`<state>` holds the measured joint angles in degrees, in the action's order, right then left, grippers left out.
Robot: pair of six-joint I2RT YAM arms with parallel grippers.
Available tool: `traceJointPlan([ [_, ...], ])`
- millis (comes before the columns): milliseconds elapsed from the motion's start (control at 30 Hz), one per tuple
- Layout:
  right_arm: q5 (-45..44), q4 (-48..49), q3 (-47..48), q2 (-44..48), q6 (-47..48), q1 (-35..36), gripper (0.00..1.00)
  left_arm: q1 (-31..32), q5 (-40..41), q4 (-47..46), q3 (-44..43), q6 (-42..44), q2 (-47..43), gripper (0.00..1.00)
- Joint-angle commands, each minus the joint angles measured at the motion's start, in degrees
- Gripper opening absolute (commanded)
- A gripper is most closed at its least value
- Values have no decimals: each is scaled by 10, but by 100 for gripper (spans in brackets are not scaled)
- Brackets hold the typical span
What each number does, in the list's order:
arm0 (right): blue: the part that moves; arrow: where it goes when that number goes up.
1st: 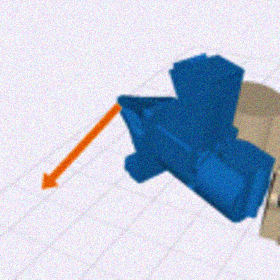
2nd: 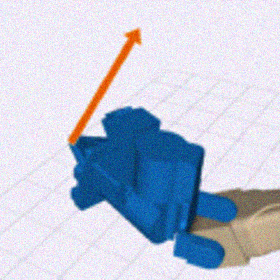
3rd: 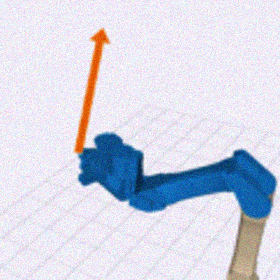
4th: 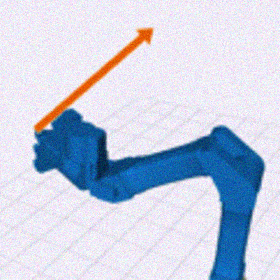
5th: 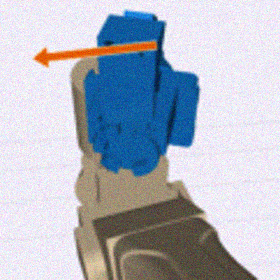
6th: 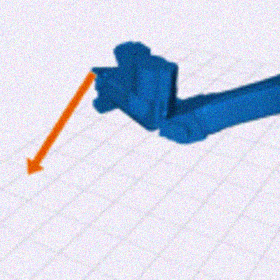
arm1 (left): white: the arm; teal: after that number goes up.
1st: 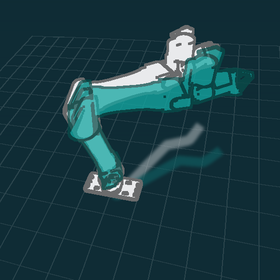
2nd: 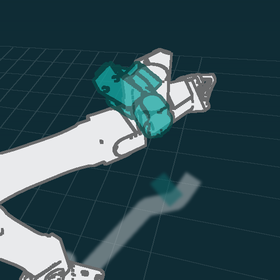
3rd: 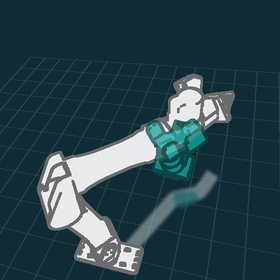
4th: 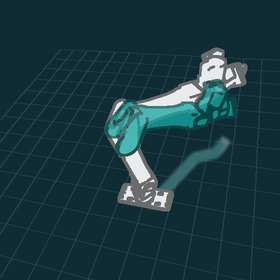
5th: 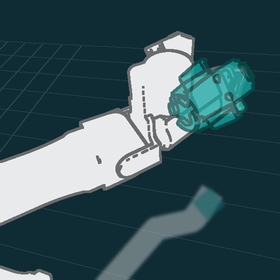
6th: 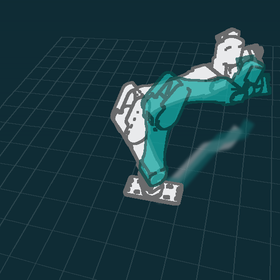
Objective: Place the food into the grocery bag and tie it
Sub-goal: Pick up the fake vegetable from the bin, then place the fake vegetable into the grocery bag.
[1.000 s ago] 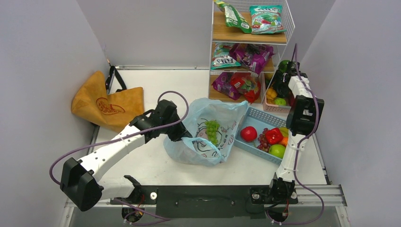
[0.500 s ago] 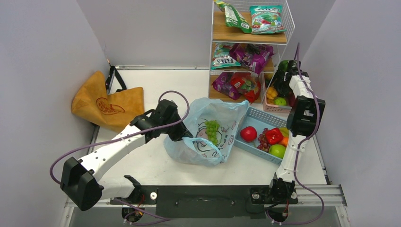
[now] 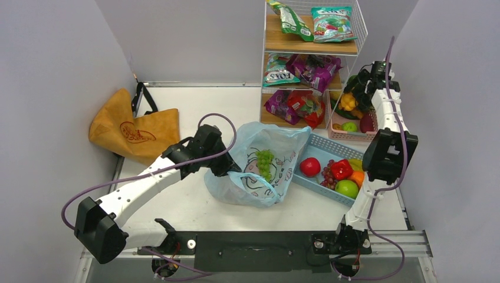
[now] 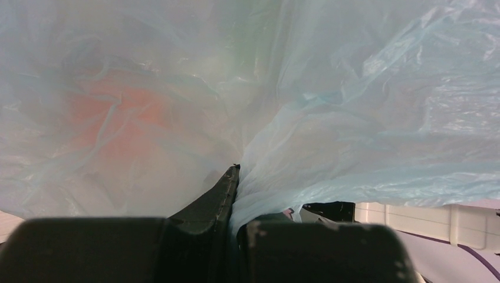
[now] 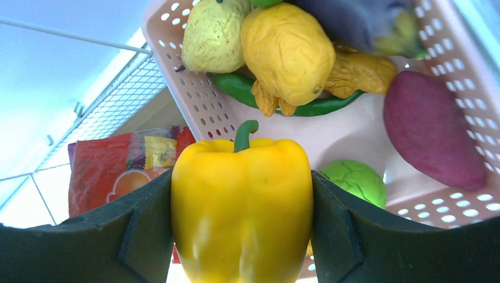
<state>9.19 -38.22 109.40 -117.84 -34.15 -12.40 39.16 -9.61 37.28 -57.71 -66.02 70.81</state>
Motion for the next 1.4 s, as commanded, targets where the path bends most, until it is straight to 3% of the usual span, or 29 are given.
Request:
traceJointPlan([
  [0,-63,9,-22,66,-17,-4,0,8,7,-20,-12,-8,-18,0],
  [367,-155,9,-100,172,-31,-4,0,11,10,-21,-7,-14,-27,0],
  [600,-152,16,-197,265,-44,0,0,11,8,-26,-8,-11,-28,0],
  [867,-187,24,-337,406,-51,91,0,11,-6,-14,-33,16,-5,0],
  [1067,-144,16,-429,513,-52,120,0,9,-6,4,-47,34,-2,0],
  [1233,-17,89,-510,597,-79,150,0,6,5,22,-55,54,-11,0],
  [1367,-9,113,-547,646,-90,174,0,0,13,23,-55,61,-26,0],
])
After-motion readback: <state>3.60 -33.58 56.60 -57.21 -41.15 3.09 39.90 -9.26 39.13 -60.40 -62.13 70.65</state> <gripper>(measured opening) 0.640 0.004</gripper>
